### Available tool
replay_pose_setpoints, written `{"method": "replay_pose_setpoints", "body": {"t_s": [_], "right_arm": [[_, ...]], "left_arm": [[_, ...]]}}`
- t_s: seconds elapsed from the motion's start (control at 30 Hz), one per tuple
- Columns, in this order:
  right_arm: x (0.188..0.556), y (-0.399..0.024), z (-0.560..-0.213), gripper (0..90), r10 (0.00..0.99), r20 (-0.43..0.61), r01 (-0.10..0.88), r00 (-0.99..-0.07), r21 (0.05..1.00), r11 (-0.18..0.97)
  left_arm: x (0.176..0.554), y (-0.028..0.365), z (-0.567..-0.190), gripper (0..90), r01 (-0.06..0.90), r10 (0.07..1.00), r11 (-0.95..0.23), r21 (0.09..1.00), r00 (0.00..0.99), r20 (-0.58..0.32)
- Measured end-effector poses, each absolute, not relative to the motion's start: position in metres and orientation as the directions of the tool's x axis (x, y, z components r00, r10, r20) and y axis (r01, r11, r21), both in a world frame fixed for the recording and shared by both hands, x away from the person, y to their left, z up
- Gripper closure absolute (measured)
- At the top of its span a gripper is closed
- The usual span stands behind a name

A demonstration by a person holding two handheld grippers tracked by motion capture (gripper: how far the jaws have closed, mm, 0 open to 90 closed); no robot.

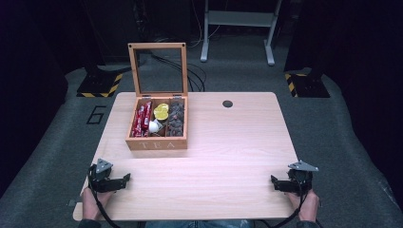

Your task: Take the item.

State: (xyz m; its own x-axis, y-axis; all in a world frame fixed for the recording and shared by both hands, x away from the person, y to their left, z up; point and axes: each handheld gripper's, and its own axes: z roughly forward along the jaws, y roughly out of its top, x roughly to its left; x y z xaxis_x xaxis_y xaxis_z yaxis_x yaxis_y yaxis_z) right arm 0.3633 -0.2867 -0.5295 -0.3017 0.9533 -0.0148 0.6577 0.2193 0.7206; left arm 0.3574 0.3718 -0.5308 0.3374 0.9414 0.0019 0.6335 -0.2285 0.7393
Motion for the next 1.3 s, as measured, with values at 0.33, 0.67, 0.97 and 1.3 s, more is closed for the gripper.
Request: {"method": "replay_pose_setpoints", "body": {"t_s": [0.33,0.67,0.97,1.3], "right_arm": [[0.366,-0.287,-0.530,0.0,0.956,-0.001,0.664,-0.295,0.719,0.206],[0.367,-0.287,-0.530,0.2,0.955,0.003,0.664,-0.295,0.720,0.202],[0.366,-0.286,-0.530,0.2,0.954,-0.010,0.656,-0.300,0.724,0.214],[0.366,-0.286,-0.530,0.2,0.954,-0.006,0.659,-0.300,0.722,0.211]], "left_arm": [[0.357,0.370,-0.531,10.2,0.637,0.952,-0.206,0.743,0.307,0.001],[0.359,0.372,-0.525,4.5,0.664,0.950,-0.183,0.725,0.309,-0.043],[0.363,0.369,-0.508,3.5,0.648,0.944,-0.186,0.739,0.325,-0.047],[0.379,0.359,-0.482,3.5,0.620,0.936,-0.210,0.756,0.350,-0.027]]}}
